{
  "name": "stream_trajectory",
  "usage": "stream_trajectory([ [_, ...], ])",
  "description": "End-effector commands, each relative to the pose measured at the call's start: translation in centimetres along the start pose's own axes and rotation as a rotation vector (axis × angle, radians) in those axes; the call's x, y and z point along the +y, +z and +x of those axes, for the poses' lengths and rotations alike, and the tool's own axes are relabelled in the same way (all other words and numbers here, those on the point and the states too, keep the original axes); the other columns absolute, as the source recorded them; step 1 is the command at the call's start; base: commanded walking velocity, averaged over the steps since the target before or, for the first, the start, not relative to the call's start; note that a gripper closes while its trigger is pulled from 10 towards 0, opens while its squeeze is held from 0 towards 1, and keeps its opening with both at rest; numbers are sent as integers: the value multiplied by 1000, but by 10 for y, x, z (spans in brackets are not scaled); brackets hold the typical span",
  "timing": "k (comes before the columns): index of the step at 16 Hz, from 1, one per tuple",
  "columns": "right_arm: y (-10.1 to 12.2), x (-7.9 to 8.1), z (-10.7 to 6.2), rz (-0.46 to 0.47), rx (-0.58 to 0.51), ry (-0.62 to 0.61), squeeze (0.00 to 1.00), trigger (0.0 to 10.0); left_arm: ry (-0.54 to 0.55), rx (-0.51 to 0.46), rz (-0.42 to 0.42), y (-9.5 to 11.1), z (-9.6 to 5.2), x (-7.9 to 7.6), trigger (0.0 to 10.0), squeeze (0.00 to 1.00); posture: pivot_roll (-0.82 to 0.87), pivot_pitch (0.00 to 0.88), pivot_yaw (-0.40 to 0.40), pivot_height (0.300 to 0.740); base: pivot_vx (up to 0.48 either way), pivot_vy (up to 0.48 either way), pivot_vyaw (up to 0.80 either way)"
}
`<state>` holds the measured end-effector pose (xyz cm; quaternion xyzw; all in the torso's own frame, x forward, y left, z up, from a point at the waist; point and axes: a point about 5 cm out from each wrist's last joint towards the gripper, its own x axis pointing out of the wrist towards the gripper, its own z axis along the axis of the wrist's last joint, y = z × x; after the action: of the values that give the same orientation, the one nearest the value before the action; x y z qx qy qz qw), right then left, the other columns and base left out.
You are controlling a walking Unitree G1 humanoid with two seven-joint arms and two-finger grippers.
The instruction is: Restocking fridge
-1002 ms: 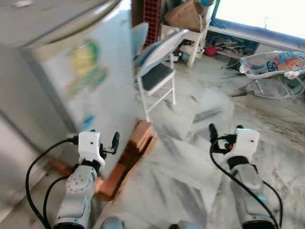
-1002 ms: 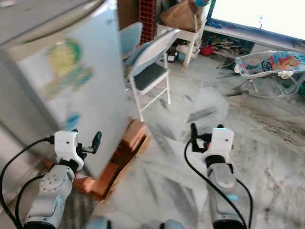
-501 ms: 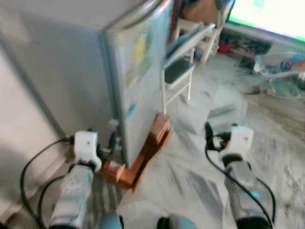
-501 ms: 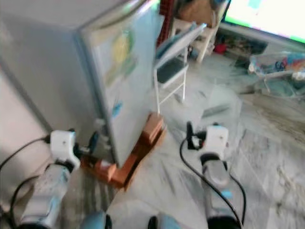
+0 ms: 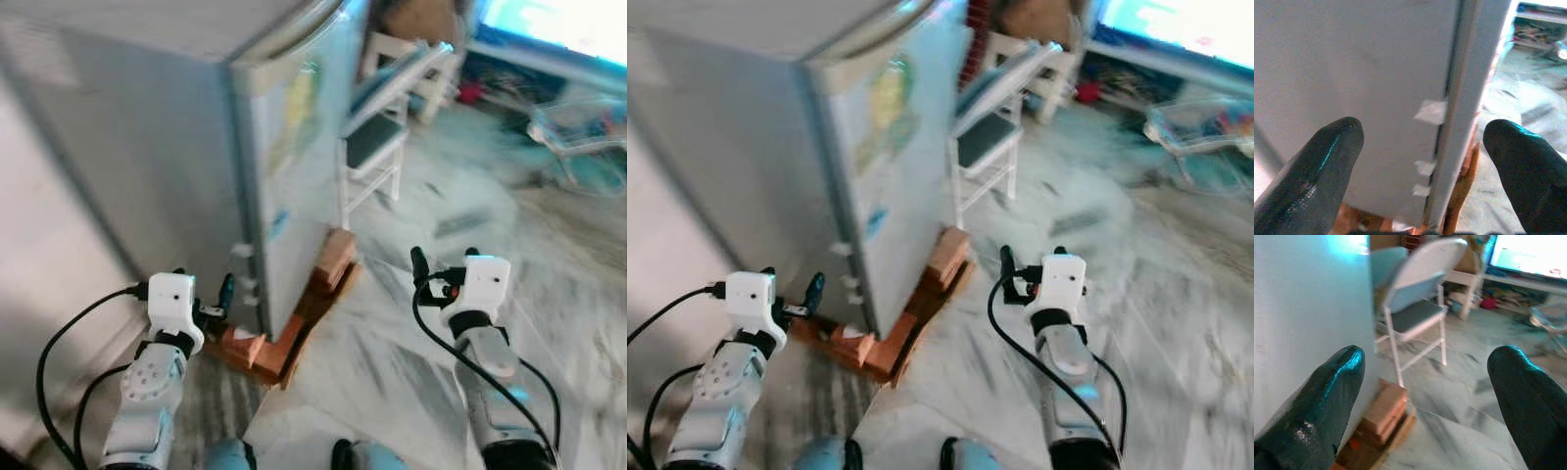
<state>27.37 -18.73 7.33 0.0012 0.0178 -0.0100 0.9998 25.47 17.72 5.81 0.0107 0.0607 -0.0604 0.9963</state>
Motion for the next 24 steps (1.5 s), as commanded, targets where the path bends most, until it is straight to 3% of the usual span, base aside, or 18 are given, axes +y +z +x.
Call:
stream_trajectory([
  [1,-1,-5,-2,-5,10,-20,0,10000,-22,-21,-1,5,5,-4,10000,0,88,78,-71,740,0,0,-800],
  [8,-3,-6,-7,-24,30,5,0,10000,-17,-26,5,6,15,4,10000,0,75,99,-91,740,0,0,-770],
  [14,-3,-5,-11,-31,36,25,0,10000,42,-37,34,13,29,24,10000,0,61,107,-95,740,0,0,0],
  [17,-4,-6,-14,-34,44,26,0,10000,19,12,48,5,28,29,10000,0,56,111,-89,740,0,0,0],
  [21,-6,-4,-16,-33,56,39,0,10000,-62,129,65,-22,11,25,10000,0,56,113,-89,740,0,0,0],
  [24,-6,-3,-16,-32,60,49,0,10000,-4,94,78,-15,16,34,10000,0,61,116,-93,740,0,0,0],
])
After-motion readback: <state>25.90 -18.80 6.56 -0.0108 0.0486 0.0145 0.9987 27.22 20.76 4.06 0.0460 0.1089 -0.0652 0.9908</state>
